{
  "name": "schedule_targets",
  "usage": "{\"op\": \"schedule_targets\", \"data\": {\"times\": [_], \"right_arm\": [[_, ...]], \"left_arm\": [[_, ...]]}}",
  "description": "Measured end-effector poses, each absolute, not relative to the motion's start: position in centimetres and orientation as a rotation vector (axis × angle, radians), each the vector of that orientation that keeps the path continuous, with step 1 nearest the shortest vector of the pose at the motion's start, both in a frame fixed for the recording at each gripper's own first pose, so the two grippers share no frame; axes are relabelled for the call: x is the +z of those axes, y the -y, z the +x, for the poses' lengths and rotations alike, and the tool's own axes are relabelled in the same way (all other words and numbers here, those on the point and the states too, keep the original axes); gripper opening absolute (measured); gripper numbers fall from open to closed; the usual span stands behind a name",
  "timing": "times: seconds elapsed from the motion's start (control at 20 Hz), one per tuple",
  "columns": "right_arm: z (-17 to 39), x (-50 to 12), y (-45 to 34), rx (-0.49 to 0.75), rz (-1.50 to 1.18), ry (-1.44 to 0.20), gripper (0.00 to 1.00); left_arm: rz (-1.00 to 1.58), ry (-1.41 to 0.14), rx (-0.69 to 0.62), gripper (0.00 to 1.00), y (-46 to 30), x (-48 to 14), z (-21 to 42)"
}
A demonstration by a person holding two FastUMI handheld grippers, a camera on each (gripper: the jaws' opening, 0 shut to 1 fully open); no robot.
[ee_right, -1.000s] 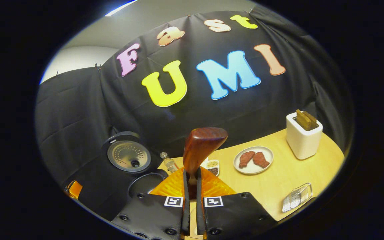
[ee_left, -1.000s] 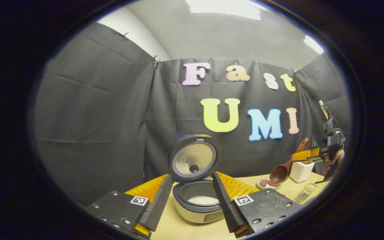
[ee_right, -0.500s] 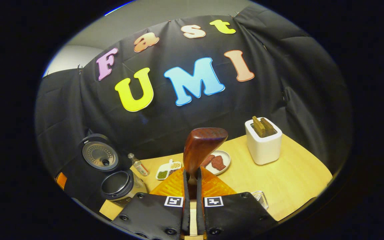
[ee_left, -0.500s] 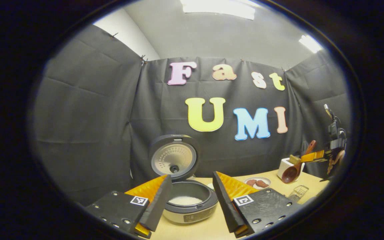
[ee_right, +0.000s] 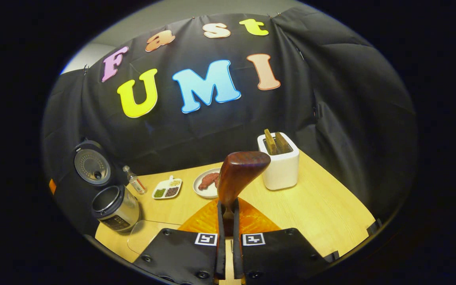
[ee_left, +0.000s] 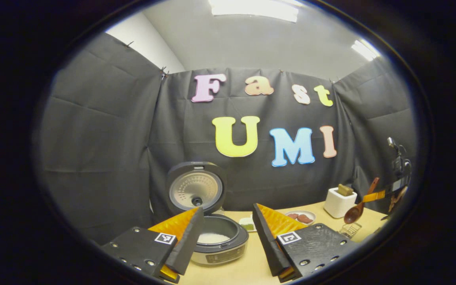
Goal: Close the left gripper, press the button to open the rice cooker; take a wooden spoon from the chopstick holder with the right hand, scoop a spoonful of rice and pour it into the rice cooker, then put the wooden spoon back into the chopstick holder.
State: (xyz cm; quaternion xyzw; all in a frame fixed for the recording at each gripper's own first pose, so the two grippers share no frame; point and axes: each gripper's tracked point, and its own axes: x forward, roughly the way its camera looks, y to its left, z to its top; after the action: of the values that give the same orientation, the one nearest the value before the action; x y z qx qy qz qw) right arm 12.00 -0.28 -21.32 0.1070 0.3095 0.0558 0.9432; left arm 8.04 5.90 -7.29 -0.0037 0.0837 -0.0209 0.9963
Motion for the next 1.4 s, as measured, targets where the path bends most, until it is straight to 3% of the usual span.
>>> {"op": "schedule_targets", "data": {"times": [0.65, 0.75, 0.8, 0.85, 0.9, 0.95, 1.0, 1.05, 1.4], "right_arm": [[9.4, -30.0, -0.1, 0.157, 0.259, -0.858, 0.09], [9.4, -29.8, 0.0, 0.154, 0.270, -0.843, 0.17], [9.5, -29.0, 0.3, 0.153, 0.273, -0.824, 0.11], [9.5, -28.7, 0.4, 0.143, 0.267, -0.810, 0.32], [9.5, -28.1, 0.8, 0.135, 0.258, -0.792, 0.34], [9.5, -27.4, 1.0, 0.126, 0.247, -0.772, 0.58], [9.5, -26.8, 1.7, 0.106, 0.225, -0.753, 0.73], [9.4, -26.2, 2.5, 0.081, 0.203, -0.726, 0.97], [9.3, -18.6, 5.0, -0.045, 0.075, -0.508, 0.98]], "left_arm": [[0.022, -0.146, 0.047, 0.75, -7.8, -5.2, 5.9], [0.020, -0.145, 0.054, 0.75, -8.1, -5.2, 6.2], [0.022, -0.144, 0.057, 0.75, -8.2, -5.2, 6.4], [0.022, -0.142, 0.057, 0.75, -8.3, -5.2, 6.7], [0.020, -0.140, 0.055, 0.75, -8.3, -5.0, 7.1], [0.019, -0.139, 0.053, 0.75, -8.3, -5.0, 7.6], [0.018, -0.137, 0.050, 0.75, -8.4, -5.0, 8.1], [0.019, -0.133, 0.049, 0.75, -8.5, -4.9, 8.9], [0.007, -0.126, 0.017, 0.75, -9.5, -4.8, 15.2]]}}
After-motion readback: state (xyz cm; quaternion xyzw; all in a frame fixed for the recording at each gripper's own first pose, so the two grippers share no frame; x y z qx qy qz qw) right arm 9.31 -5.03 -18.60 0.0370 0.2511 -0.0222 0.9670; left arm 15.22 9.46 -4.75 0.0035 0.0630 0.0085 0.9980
